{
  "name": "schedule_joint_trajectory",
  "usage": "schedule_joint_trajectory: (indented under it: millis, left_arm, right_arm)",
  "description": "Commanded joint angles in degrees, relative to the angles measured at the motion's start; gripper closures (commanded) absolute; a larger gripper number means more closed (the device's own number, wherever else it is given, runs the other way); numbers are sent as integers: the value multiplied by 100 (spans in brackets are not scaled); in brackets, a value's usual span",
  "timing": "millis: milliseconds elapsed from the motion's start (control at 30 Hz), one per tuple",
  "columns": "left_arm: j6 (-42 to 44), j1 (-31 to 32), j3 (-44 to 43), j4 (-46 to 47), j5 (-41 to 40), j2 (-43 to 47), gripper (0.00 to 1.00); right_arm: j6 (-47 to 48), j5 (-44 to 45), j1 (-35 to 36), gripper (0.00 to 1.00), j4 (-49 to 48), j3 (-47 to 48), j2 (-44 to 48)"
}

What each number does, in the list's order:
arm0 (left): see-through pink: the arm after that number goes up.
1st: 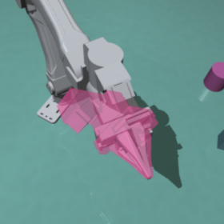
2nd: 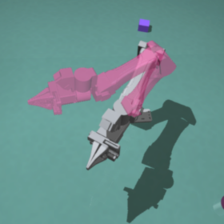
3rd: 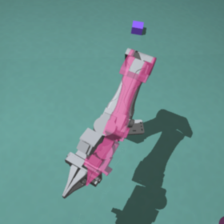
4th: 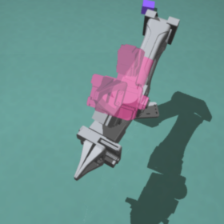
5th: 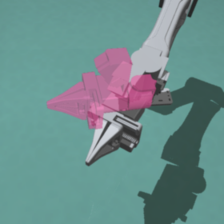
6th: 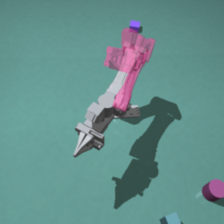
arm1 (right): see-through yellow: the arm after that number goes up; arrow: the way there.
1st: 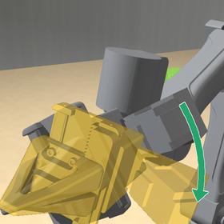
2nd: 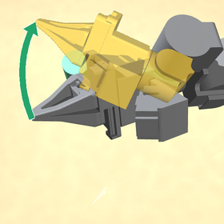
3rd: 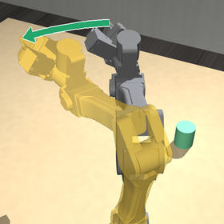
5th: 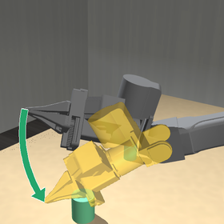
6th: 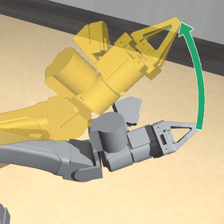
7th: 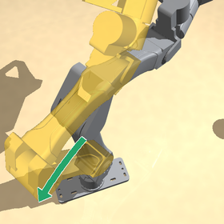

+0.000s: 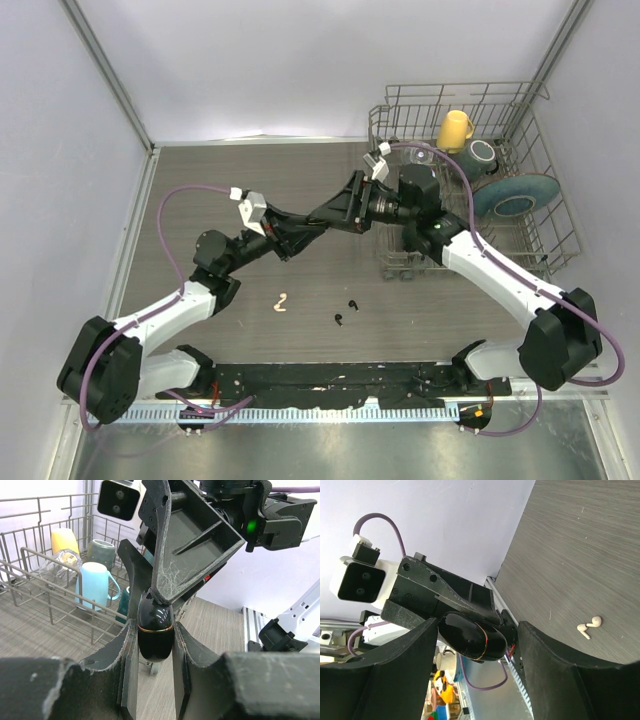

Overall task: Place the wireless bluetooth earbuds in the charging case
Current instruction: Open the charging case.

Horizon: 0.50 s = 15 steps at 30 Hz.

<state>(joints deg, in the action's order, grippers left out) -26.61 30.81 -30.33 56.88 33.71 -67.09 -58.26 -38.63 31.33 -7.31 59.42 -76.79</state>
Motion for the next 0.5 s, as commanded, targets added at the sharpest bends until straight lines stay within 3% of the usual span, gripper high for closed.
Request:
schedule_joint_trajectory:
  millis: [0,133,467]
  left_arm:
    - [182,31,-8,429,65,161,100]
    - [314,31,-52,368,83,144,100]
    - [552,39,-105,130,232,231,100]
  right_arm:
    - [623,5,-39,29,476,307,279]
    - [745,171,-39,28,660,237,489]
    - [2151,515,-31,28,1706,412,1000]
